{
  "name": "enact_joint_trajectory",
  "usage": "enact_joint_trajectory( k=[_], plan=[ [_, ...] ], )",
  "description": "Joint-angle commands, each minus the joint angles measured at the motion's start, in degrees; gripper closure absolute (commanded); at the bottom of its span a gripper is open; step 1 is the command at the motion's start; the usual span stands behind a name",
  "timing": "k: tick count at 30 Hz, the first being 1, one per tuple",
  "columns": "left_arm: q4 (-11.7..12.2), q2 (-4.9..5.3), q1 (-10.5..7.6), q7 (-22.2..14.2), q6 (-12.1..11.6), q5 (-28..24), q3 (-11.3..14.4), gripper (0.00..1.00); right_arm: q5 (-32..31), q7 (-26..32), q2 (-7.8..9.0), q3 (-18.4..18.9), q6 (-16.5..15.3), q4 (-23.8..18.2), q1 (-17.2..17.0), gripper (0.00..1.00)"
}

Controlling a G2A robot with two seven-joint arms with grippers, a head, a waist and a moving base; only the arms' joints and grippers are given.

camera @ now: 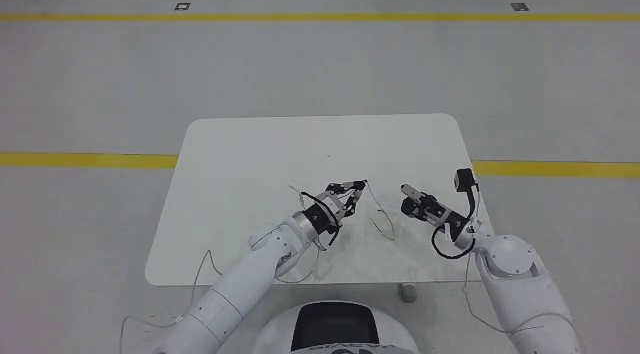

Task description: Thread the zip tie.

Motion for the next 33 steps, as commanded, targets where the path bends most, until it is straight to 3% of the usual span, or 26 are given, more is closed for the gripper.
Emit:
enact_joint_trajectory(
  k=[1,6,9,10,12,18,26,30,33],
  plan=[
    [0.0,0.0,0.01,0.18,-0.08,0.21,0.04,1.0,-0.23,-0.92,-0.02,-0.1,0.28,-0.08,-0.04,0.0],
    [0.12,0.34,-0.42,6.11,-1.61,9.1,1.53,1.0,-1.55,-2.78,0.34,0.87,0.49,0.48,0.05,0.0],
    [0.94,0.35,-0.65,8.25,-0.07,10.5,2.16,1.0,-2.01,-2.63,0.64,1.75,0.32,0.62,0.15,0.0],
    [1.07,0.37,-0.91,8.62,-0.21,11.64,2.37,1.0,-1.79,-2.74,0.71,2.06,0.14,0.82,0.09,0.0],
    [0.47,0.46,-0.96,6.01,-2.37,14.54,2.77,1.0,-1.79,-2.74,0.71,2.06,0.14,0.82,0.09,0.0],
    [0.46,0.47,-0.95,6.22,-2.52,14.77,2.79,1.0,-1.79,-2.74,0.71,2.06,0.14,0.82,0.09,0.0],
    [-1.95,0.6,-0.42,16.57,-6.43,22.36,3.27,1.0,-3.74,-5.22,0.82,1.31,0.32,-0.07,-0.33,0.0],
    [-2.96,0.78,0.18,18.53,-7.31,24.85,3.13,1.0,-4.25,-5.82,0.94,1.13,0.56,-0.29,-0.41,0.0],
    [-3.48,0.9,0.81,17.44,-7.45,24.55,2.68,1.0,-4.47,-6.13,1.01,0.93,0.77,-0.27,-0.25,0.0]
  ],
)
